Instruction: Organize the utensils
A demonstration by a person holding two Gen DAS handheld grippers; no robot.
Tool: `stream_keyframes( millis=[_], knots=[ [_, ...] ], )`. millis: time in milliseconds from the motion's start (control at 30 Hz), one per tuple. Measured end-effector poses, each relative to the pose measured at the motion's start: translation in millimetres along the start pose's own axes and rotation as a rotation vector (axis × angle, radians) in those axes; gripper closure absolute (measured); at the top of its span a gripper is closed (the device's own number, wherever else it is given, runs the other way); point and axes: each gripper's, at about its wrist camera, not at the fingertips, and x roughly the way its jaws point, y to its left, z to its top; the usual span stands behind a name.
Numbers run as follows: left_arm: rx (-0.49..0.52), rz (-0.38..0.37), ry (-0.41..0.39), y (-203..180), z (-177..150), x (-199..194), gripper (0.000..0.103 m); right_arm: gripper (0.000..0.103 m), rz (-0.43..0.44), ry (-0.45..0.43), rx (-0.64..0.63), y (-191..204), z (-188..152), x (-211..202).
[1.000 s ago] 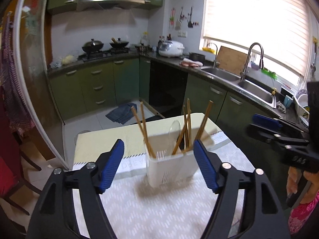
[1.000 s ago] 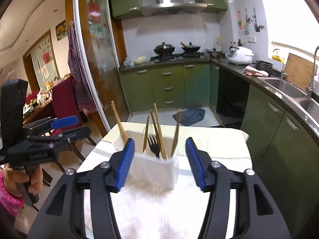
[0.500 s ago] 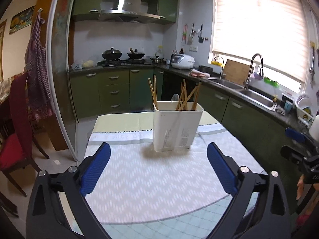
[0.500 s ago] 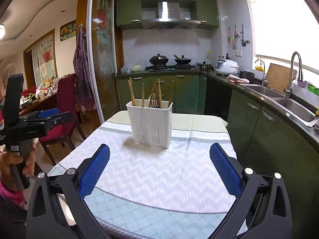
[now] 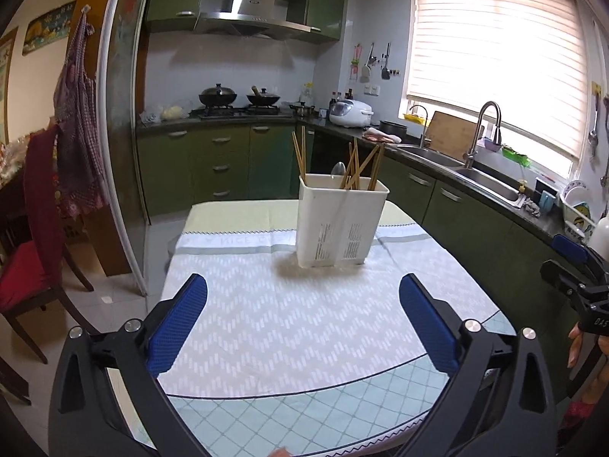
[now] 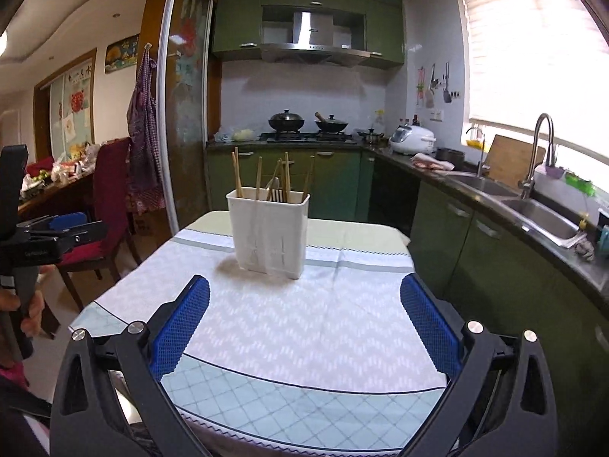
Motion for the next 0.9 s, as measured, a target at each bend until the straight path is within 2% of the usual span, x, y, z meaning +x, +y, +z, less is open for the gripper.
stream_keyframes(
  millis=[900],
  knots=[
    [0.022, 0.005, 0.016, -4.6, -9.7, -10.4, 0.007, 0.005, 0.034, 0.0, -0.011, 4.0, 9.6, 3.7]
  ],
)
